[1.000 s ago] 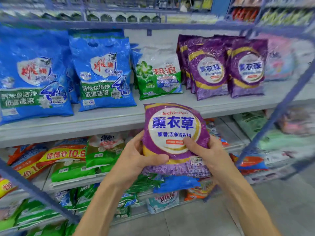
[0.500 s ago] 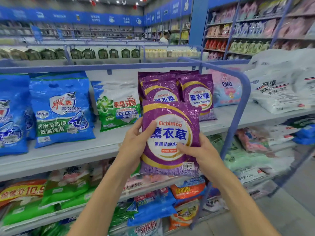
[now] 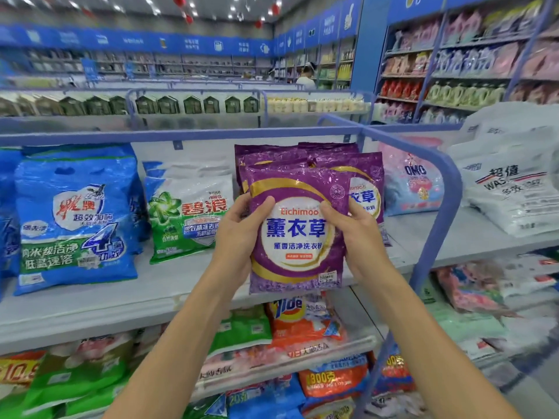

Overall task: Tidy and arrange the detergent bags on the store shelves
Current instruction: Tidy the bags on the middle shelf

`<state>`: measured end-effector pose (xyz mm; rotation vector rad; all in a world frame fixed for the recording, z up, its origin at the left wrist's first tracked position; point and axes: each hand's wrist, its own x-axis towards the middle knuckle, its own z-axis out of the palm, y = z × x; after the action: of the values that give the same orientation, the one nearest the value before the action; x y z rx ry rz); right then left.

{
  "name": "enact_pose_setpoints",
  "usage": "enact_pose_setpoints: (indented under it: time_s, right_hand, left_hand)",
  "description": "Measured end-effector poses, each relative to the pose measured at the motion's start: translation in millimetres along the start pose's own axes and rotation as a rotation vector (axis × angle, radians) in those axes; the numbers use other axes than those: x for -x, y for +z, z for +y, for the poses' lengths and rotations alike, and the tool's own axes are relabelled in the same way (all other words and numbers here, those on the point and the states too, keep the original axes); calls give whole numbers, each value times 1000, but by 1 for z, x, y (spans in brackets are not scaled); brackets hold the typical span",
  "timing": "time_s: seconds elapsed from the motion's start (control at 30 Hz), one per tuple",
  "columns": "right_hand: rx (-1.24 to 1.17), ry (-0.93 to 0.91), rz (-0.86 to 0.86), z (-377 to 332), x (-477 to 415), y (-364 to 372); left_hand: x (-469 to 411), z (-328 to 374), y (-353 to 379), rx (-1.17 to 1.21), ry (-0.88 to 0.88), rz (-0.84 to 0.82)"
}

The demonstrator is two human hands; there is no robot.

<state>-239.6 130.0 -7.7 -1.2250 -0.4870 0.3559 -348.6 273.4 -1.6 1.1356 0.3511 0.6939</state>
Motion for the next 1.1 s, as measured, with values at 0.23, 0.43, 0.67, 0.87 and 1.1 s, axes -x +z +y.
enact_pose_setpoints:
  time_s: [0.23,0.43,0.67,0.87,1.1]
  right_hand:
    - [69,12,18,14,-93,-11]
    - [21,101,-49,32,-144,-8]
    - [388,-88,8,13,-118,-26]
    - [909,-5,-202,61,-47,-56]
    - [957,-135,-155,87,-72,-44]
  left_hand:
    - [-72,-13,14,44,-18,54]
    - [-96,-33,22,82,-50,177]
    - [-91,-35,20,-19,58,240]
    - [-56,-41,-15,-753,-80,46]
    - [-50,-74,-8,-1050,12,-68]
